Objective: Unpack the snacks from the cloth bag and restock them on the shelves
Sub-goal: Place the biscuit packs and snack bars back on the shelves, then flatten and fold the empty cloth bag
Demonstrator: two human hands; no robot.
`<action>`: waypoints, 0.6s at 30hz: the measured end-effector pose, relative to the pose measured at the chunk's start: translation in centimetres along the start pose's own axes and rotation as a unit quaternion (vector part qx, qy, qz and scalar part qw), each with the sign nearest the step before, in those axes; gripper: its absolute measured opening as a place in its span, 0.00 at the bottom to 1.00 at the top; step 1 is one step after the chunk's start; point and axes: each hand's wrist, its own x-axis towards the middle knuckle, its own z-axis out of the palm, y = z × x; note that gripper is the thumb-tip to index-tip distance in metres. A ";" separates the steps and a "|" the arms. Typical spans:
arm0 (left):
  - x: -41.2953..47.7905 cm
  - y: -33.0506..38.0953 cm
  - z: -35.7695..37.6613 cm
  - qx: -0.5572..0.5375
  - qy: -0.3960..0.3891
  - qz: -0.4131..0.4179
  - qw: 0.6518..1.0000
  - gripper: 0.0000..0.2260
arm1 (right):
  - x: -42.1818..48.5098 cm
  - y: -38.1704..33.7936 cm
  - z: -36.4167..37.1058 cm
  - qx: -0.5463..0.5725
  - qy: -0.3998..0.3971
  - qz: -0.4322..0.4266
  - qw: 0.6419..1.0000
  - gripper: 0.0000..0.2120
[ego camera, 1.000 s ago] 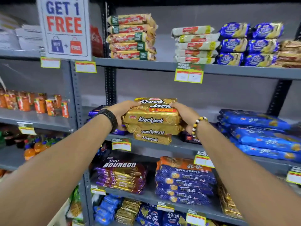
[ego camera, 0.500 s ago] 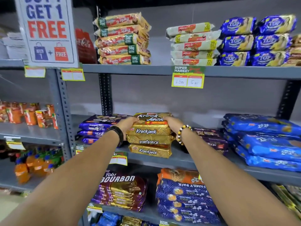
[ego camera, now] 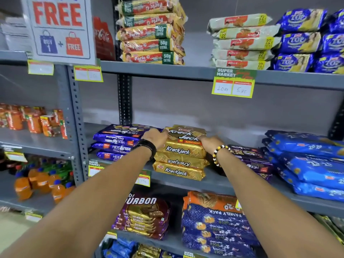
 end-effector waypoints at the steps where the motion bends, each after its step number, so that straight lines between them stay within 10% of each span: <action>1: -0.2 0.1 -0.3 0.018 0.031 0.033 0.999 0.28 | -0.2 -0.2 -0.3 -0.014 0.028 -0.022 0.999 0.24; 10: -5.9 -4.4 -3.5 0.101 0.119 0.248 0.956 0.24 | -5.9 -4.6 3.2 0.002 0.129 -0.261 0.957 0.19; 18: -16.7 -21.2 -8.7 0.103 0.104 0.054 0.988 0.26 | -14.5 -8.1 16.5 0.119 -0.036 -0.411 0.903 0.12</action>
